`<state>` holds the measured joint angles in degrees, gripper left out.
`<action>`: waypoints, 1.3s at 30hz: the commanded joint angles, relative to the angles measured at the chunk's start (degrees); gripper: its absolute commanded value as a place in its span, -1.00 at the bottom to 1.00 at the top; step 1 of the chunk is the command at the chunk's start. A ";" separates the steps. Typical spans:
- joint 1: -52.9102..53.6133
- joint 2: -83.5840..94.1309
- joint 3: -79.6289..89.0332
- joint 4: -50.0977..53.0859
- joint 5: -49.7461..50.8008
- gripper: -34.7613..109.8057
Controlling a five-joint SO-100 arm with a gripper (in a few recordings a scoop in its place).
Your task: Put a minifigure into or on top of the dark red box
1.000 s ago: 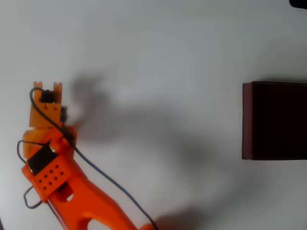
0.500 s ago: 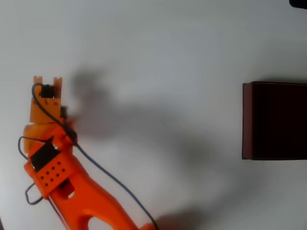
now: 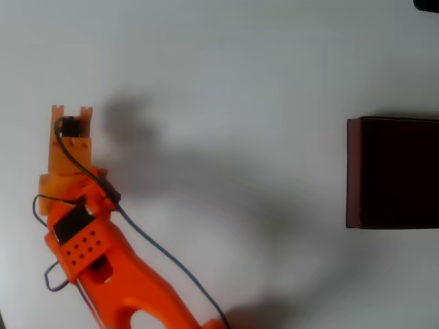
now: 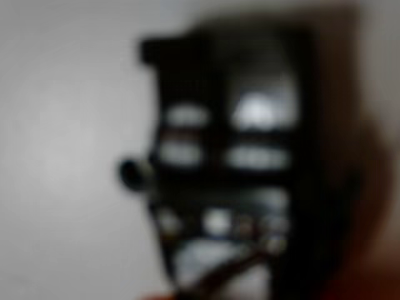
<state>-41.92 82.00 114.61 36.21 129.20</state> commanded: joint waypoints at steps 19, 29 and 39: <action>24.52 20.13 -25.40 48.60 -53.79 -0.51; 65.04 45.70 -8.09 47.20 -89.21 -0.52; 87.28 19.07 -17.05 35.68 -101.95 -0.50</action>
<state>41.57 107.93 101.60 74.71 28.30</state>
